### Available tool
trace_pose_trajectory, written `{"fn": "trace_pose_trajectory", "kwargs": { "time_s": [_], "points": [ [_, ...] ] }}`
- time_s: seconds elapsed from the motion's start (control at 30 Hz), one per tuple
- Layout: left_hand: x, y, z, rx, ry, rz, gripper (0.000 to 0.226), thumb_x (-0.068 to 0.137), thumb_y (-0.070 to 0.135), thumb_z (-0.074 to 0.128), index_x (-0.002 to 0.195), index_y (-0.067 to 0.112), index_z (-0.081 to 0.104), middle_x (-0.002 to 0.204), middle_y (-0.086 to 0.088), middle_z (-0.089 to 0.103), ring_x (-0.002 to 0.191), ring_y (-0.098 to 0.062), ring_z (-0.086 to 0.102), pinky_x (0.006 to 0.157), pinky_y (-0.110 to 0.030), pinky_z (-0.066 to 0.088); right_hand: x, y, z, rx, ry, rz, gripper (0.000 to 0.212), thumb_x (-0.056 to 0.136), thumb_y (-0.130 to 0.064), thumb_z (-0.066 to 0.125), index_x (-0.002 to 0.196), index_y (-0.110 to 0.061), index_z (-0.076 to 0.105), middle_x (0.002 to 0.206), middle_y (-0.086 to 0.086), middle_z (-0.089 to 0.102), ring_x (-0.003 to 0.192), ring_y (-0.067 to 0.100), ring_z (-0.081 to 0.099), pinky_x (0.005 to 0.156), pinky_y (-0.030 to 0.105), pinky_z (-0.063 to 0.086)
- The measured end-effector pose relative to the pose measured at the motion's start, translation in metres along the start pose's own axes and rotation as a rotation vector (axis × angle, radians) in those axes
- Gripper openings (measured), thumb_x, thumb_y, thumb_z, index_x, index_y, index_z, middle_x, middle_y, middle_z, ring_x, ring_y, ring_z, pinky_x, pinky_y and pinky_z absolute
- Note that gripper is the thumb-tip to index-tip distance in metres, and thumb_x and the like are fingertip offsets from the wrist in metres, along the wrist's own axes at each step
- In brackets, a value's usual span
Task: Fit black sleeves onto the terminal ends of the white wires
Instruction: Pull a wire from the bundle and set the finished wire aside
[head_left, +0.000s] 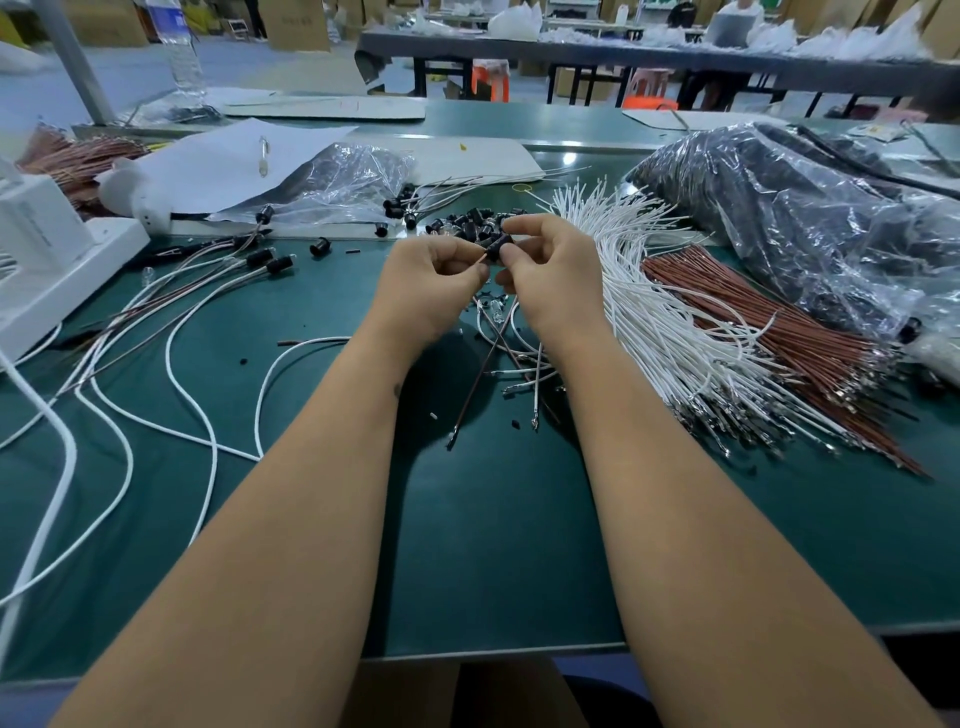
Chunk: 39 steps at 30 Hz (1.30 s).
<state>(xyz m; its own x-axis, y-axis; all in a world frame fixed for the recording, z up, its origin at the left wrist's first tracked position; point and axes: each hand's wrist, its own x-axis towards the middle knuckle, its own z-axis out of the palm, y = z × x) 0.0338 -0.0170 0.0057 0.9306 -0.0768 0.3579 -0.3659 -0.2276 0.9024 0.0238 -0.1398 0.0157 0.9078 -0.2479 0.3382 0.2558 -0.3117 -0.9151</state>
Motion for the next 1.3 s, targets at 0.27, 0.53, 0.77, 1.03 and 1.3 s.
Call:
{"fn": "trace_pose_trajectory", "kwargs": {
  "time_s": [0.27,0.53,0.77,1.03,1.3],
  "points": [
    [0.001,-0.005,0.000,0.110,0.099,-0.012,0.009,0.090,0.011,0.061,0.088,0.012,0.069,0.068,0.003,0.062,0.066,-0.013,0.055,0.066,-0.029,0.048,-0.002,0.005,-0.001,-0.427,-0.043,-0.076,0.018,0.095,-0.016,0.053,0.105,-0.014,0.067,0.104,0.003,0.068,0.085,0.017,0.059,0.072,0.030,0.047],
    [0.001,-0.008,-0.002,0.185,0.098,-0.073,0.010,0.090,0.015,0.058,0.087,0.012,0.068,0.085,-0.009,0.070,0.072,-0.015,0.057,0.075,-0.031,0.049,-0.005,0.005,-0.001,-0.842,-0.228,-0.060,0.014,0.088,-0.021,0.061,0.099,-0.017,0.069,0.100,0.004,0.066,0.092,0.024,0.060,0.070,0.028,0.041],
    [-0.001,-0.006,-0.002,0.141,0.051,-0.041,0.008,0.093,0.015,0.059,0.089,0.014,0.066,0.076,-0.003,0.068,0.064,-0.012,0.057,0.071,-0.030,0.051,0.000,0.006,-0.001,-0.449,-0.097,-0.019,0.002,0.097,-0.018,0.052,0.097,-0.016,0.052,0.094,0.001,0.057,0.079,0.015,0.056,0.064,0.022,0.043],
    [-0.003,-0.002,0.000,0.149,-0.069,-0.018,0.007,0.093,0.011,0.060,0.090,0.014,0.066,0.076,-0.003,0.067,0.062,-0.006,0.053,0.061,-0.012,0.044,0.004,0.001,-0.010,0.172,0.055,0.173,0.012,0.097,-0.015,0.053,0.086,-0.017,0.058,0.079,-0.002,0.058,0.050,0.000,0.053,0.057,0.021,0.047],
    [-0.003,-0.003,0.000,0.145,-0.055,-0.012,0.007,0.093,0.014,0.061,0.093,0.011,0.068,0.075,-0.003,0.067,0.065,-0.009,0.055,0.065,-0.016,0.047,0.001,-0.003,-0.012,0.203,0.024,0.192,0.014,0.094,-0.012,0.057,0.081,-0.017,0.059,0.074,-0.001,0.056,0.052,0.006,0.052,0.049,0.017,0.045]
  ]
}}
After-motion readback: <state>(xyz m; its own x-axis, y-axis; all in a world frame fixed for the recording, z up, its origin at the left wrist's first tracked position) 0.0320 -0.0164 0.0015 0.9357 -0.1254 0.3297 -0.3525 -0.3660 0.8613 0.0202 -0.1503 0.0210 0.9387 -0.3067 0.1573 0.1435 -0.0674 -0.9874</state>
